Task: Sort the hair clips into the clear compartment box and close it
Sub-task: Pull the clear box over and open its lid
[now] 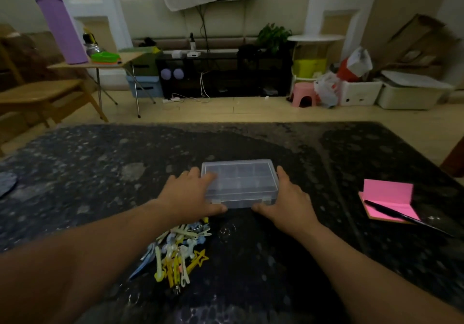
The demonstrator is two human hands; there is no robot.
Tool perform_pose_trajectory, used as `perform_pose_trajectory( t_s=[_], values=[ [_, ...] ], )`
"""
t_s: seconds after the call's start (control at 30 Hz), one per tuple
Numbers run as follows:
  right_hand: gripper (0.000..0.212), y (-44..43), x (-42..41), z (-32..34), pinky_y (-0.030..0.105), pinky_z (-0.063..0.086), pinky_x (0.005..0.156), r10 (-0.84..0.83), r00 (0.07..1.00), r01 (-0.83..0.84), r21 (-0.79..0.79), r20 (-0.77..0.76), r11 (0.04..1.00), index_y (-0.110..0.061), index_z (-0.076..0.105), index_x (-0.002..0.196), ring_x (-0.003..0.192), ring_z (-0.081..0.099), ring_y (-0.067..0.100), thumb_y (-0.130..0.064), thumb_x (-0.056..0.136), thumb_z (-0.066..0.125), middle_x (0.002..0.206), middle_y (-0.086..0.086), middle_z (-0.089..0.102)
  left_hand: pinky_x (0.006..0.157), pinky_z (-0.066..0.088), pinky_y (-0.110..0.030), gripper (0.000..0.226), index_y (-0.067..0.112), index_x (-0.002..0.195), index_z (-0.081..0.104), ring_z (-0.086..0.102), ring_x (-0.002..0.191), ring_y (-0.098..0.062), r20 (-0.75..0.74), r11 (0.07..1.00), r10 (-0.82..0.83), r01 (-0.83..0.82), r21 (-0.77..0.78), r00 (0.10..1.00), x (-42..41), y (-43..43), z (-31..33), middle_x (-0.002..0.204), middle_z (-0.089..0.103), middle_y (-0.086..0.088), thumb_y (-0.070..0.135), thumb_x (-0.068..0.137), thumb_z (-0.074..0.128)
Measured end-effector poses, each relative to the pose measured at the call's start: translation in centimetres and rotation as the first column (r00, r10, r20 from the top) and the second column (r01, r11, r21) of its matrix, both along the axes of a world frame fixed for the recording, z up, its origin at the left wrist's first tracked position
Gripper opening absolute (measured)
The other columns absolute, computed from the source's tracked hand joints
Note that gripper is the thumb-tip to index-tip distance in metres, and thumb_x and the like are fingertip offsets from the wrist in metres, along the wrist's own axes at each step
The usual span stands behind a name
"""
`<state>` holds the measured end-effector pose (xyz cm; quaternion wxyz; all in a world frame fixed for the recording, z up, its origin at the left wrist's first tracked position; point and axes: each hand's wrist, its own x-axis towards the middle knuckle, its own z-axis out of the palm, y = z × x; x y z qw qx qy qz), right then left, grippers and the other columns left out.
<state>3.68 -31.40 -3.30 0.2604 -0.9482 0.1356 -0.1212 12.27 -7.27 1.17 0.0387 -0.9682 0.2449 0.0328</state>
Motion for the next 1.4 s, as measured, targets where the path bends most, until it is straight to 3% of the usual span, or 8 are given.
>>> perform_pose_trajectory(
  t_s=[0.37, 0.47, 0.63, 0.87, 1.1, 1.23, 1.33, 1.4],
  values=[
    [0.114, -0.1, -0.5, -1.1, 0.046, 0.032, 0.125, -0.052, 0.997, 0.052, -0.01, 0.057, 0.999, -0.024, 0.004, 0.169, 0.136, 0.057, 0.019, -0.055, 0.088, 0.079, 0.149, -0.001, 0.058, 0.102, 0.042, -0.05, 0.084, 0.038, 0.148, 0.044, 0.056, 0.112, -0.024, 0.098, 0.999, -0.029, 0.032, -0.023, 0.995, 0.9, 0.1, 2.0, 0.122, 0.056, -0.002, 0.086, 0.08, 0.028],
    [0.108, -1.1, -1.2, -0.2, 0.043, 0.037, 0.122, 0.036, 0.997, -0.04, 0.062, 0.063, 0.997, -0.03, 0.015, 0.166, 0.134, 0.055, 0.012, -0.068, 0.085, 0.075, 0.148, -0.008, 0.057, 0.106, 0.039, -0.052, 0.084, 0.039, 0.151, 0.04, 0.053, 0.12, -0.025, 0.043, 1.0, -0.027, 0.027, -0.002, 0.999, 1.1, 0.1, 2.1, 0.128, 0.053, -0.002, 0.087, 0.082, 0.033],
    [0.073, -1.9, -2.2, 0.6, 0.026, 0.043, 0.105, 0.143, 0.986, -0.151, 0.101, 0.088, 0.983, -0.039, 0.035, 0.158, 0.117, 0.051, -0.004, -0.058, 0.096, 0.069, 0.144, -0.015, 0.06, 0.108, 0.041, -0.054, 0.086, 0.036, 0.155, 0.036, 0.051, 0.126, -0.026, -0.001, 0.997, 0.008, -0.008, -0.073, 1.0, 0.4, 0.0, 0.9, 0.137, 0.05, -0.003, 0.084, 0.083, 0.042],
    [0.088, -1.3, -2.2, -0.2, 0.048, 0.044, 0.118, 0.094, 0.993, -0.1, 0.084, 0.073, 0.991, -0.039, 0.034, 0.158, 0.131, 0.059, 0.012, -0.066, 0.085, 0.076, 0.147, -0.012, 0.061, 0.105, 0.045, -0.05, 0.078, 0.031, 0.154, 0.036, 0.054, 0.124, -0.028, 0.049, 0.995, 0.026, -0.021, -0.094, 0.998, -0.9, 0.1, -0.3, 0.137, 0.053, -0.006, 0.074, 0.09, 0.043],
    [0.072, -0.4, -1.8, -0.7, 0.049, 0.044, 0.117, 0.02, 0.996, -0.027, 0.067, 0.092, 0.997, -0.037, 0.042, 0.146, 0.124, 0.062, 0.009, -0.06, 0.086, 0.075, 0.134, -0.014, 0.063, 0.103, 0.046, -0.047, 0.074, 0.029, 0.152, 0.037, 0.057, 0.119, -0.027, 0.016, 0.985, 0.077, -0.073, -0.154, 0.997, -1.8, -0.8, -1.0, 0.136, 0.052, -0.006, 0.067, 0.089, 0.048],
    [0.082, 0.3, -1.6, -1.1, 0.048, 0.038, 0.121, -0.029, 0.997, 0.021, 0.114, 0.078, 0.993, -0.029, 0.035, 0.152, 0.125, 0.061, 0.014, -0.051, 0.084, 0.077, 0.126, -0.015, 0.058, 0.105, 0.047, -0.049, 0.07, 0.032, 0.151, 0.04, 0.057, 0.124, -0.025, 0.049, 0.988, 0.06, -0.052, -0.147, 0.997, -1.7, -0.2, -0.5, 0.14, 0.056, -0.003, 0.071, 0.093, 0.046],
    [0.102, 0.2, -1.4, -1.2, 0.046, 0.035, 0.123, -0.076, 0.995, 0.069, 0.108, 0.058, 0.992, -0.024, 0.023, 0.164, 0.13, 0.06, 0.016, -0.057, 0.082, 0.074, 0.141, -0.007, 0.061, 0.097, 0.053, -0.046, 0.073, 0.033, 0.147, 0.047, 0.062, 0.114, -0.023, 0.053, 0.956, 0.091, -0.073, -0.283, 0.994, -1.1, -0.2, 0.2, 0.13, 0.062, -0.001, 0.079, 0.091, 0.038],
    [0.092, 0.1, -1.5, -1.2, 0.045, 0.037, 0.12, -0.044, 0.996, 0.038, 0.078, 0.081, 0.996, -0.03, 0.029, 0.16, 0.129, 0.06, 0.014, -0.056, 0.084, 0.074, 0.139, -0.01, 0.062, 0.084, 0.059, -0.043, 0.076, 0.029, 0.135, 0.054, 0.066, 0.096, -0.017, 0.025, 0.887, 0.136, -0.11, -0.449, 0.99, 0.0, -0.2, 1.1, 0.112, 0.067, 0.002, 0.085, 0.088, 0.036]
  ],
)
